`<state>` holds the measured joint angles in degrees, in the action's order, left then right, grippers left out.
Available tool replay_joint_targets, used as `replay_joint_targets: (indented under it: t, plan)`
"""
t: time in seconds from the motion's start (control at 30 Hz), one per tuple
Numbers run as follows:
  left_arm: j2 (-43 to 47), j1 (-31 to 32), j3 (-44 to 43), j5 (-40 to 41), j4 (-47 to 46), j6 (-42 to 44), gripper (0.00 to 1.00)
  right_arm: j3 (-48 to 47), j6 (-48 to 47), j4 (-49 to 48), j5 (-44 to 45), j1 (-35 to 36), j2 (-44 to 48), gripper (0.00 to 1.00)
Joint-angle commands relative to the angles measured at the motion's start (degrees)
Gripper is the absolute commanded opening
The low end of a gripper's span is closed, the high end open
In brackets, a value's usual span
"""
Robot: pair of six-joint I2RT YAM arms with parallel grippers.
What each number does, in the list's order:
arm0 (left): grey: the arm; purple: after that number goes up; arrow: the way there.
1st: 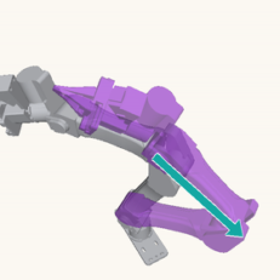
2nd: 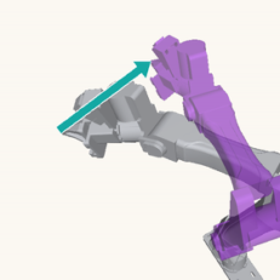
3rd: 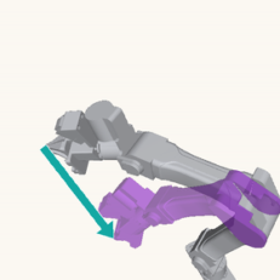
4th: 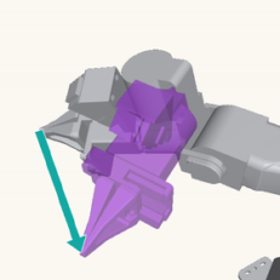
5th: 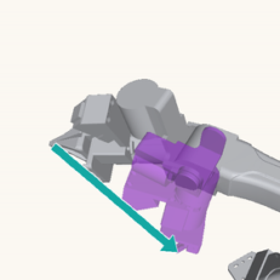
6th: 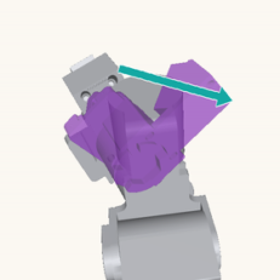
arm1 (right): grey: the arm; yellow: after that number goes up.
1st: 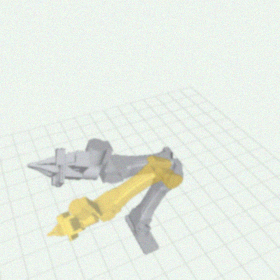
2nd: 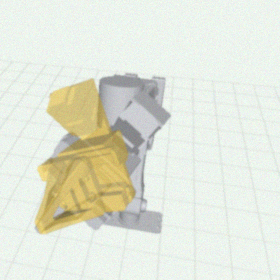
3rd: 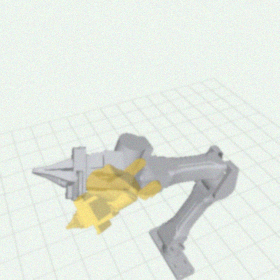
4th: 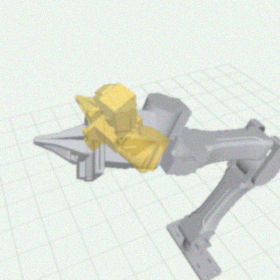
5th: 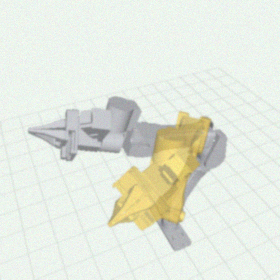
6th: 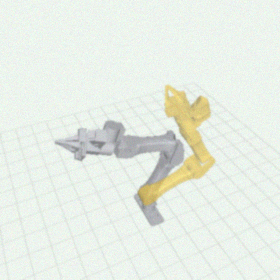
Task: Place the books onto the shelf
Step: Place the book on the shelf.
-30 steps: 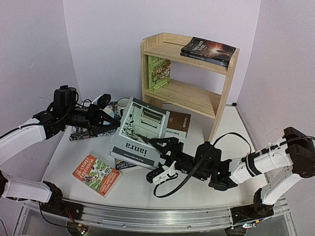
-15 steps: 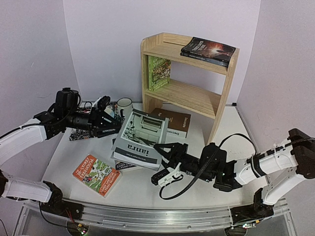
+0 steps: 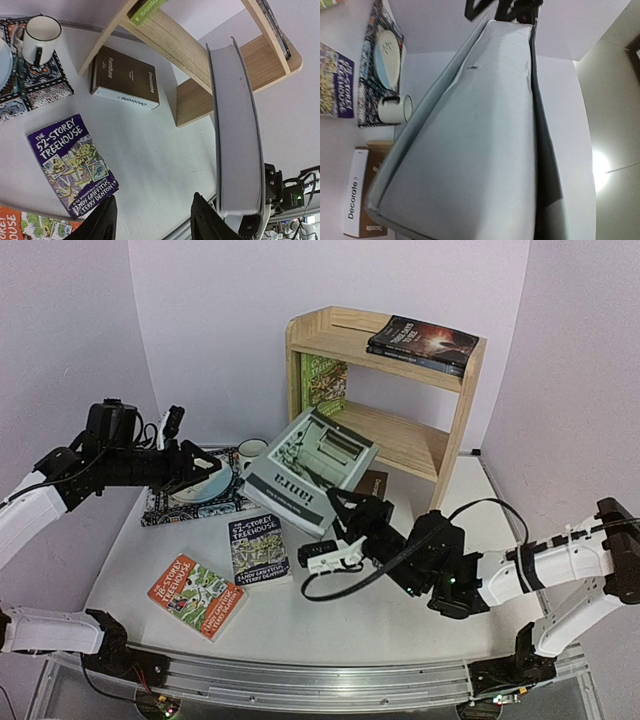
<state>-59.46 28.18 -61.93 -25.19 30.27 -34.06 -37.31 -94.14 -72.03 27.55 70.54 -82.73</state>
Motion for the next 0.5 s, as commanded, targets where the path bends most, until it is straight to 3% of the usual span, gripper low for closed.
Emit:
replay_joint_targets:
  t: [0.0, 0.27, 0.47]
  plan:
    - [3.7, 0.1, -3.5, 9.7, 2.0, 2.4, 0.52, -9.8, -6.5, -6.3, 15.0, -0.6, -4.4, 0.21]
    - [3.4, 0.1, -2.5, 8.9, 2.7, 2.0, 0.52, -22.5, -10.3, -6.2, 26.0, -3.7, -13.9, 0.20]
    - [4.3, 0.1, -1.8, 9.5, 2.9, 1.9, 0.52, -26.3, -10.1, -6.2, 31.1, -6.7, -17.6, 0.24]
